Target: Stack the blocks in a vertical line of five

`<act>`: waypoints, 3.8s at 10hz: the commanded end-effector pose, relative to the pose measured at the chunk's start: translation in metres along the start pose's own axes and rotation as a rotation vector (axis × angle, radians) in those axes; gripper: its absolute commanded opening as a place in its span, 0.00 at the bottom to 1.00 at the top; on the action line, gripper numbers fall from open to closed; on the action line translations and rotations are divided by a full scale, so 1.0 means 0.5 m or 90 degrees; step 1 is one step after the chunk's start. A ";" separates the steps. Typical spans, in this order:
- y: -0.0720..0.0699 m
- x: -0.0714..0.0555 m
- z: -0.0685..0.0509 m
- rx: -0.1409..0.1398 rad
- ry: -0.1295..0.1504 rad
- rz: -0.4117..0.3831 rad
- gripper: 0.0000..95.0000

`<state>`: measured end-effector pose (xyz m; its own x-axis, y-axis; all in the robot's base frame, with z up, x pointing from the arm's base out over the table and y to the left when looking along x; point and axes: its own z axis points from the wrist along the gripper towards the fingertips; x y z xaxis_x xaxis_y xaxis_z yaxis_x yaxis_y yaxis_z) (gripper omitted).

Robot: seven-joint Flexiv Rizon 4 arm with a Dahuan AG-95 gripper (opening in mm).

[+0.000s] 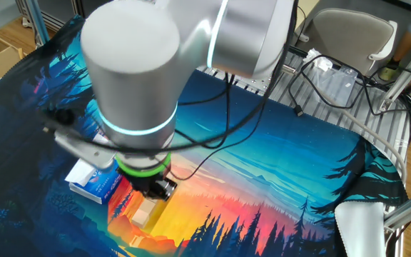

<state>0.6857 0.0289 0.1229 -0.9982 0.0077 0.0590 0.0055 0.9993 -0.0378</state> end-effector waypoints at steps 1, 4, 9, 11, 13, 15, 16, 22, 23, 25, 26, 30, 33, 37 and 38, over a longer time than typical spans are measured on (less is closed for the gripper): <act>-0.011 -0.023 0.013 -0.002 0.000 -0.007 0.00; -0.034 -0.040 0.039 0.001 -0.007 -0.001 0.00; -0.025 -0.057 0.072 -0.006 -0.004 0.008 0.00; -0.021 -0.066 0.088 -0.009 -0.004 0.009 0.00; -0.019 -0.073 0.097 -0.009 -0.003 0.008 0.00; -0.019 -0.074 0.102 -0.010 0.000 0.010 0.00; -0.019 -0.074 0.103 -0.009 0.001 0.011 0.00; -0.017 -0.076 0.121 -0.009 0.005 0.028 0.40; -0.016 -0.077 0.127 -0.009 0.005 0.027 0.40; -0.015 -0.078 0.139 -0.010 0.003 0.021 0.40; -0.015 -0.078 0.145 -0.011 0.003 0.020 0.40; -0.015 -0.076 0.156 -0.012 0.003 0.018 0.40; -0.015 -0.071 0.168 -0.011 0.000 0.013 0.40; -0.016 -0.059 0.181 -0.010 -0.004 0.000 0.40; -0.016 -0.056 0.182 -0.010 -0.004 -0.002 0.40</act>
<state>0.7084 0.0172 0.0302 -0.9986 0.0045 0.0523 0.0033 0.9997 -0.0225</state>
